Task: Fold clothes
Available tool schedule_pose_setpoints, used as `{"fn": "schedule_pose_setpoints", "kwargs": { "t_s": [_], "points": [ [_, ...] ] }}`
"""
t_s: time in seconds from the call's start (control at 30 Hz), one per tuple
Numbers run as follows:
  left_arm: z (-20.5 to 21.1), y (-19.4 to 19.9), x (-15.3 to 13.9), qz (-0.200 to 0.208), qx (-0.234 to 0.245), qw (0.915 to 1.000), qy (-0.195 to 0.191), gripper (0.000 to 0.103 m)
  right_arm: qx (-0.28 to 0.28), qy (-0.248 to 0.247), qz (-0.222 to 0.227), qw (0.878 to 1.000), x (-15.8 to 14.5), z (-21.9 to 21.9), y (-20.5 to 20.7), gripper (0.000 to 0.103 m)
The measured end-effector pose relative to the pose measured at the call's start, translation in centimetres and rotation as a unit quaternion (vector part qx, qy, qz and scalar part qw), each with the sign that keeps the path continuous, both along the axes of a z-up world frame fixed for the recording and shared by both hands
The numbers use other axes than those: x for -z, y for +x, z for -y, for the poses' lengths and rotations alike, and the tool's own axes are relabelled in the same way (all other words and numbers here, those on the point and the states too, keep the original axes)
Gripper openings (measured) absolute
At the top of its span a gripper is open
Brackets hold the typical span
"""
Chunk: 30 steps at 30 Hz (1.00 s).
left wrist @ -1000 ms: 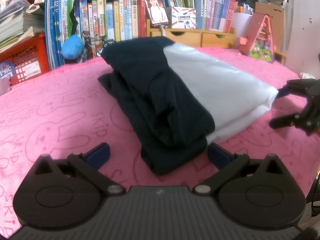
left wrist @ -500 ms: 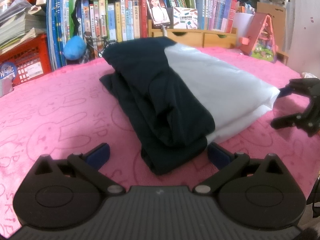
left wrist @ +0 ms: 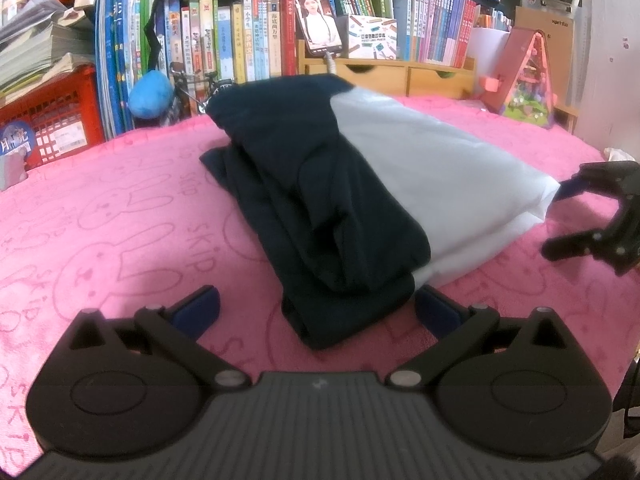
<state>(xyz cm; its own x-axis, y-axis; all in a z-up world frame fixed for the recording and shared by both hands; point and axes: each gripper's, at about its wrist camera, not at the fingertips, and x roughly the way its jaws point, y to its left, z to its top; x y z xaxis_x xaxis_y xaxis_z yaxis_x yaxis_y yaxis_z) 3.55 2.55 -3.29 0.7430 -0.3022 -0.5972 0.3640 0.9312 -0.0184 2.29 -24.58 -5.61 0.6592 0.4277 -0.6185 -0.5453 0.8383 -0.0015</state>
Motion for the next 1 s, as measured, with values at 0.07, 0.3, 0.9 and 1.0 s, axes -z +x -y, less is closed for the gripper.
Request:
{"fn": "schedule_pose_setpoints", "kwargs": {
  "t_s": [0.07, 0.3, 0.9, 1.0],
  "points": [
    [0.0, 0.0, 0.0, 0.0, 0.0, 1.0, 0.0, 0.103, 0.001, 0.0, 0.0, 1.0, 0.0, 0.0, 0.0, 0.103],
    [-0.1, 0.0, 0.0, 0.0, 0.0, 1.0, 0.0, 0.103, 0.0, 0.001, 0.002, 1.0, 0.1, 0.0, -0.1, 0.103],
    [-0.1, 0.1, -2.7, -0.02, 0.016, 0.9985, -0.048, 0.103, -0.005, -0.004, 0.038, 0.999, -1.3, -1.2, -1.6, 0.103],
    [0.4, -0.2, -2.8, -0.022, 0.021, 0.9987, -0.041, 0.103, -0.01, -0.002, 0.04, 0.999, -1.5, -1.5, -1.7, 0.103]
  ]
}}
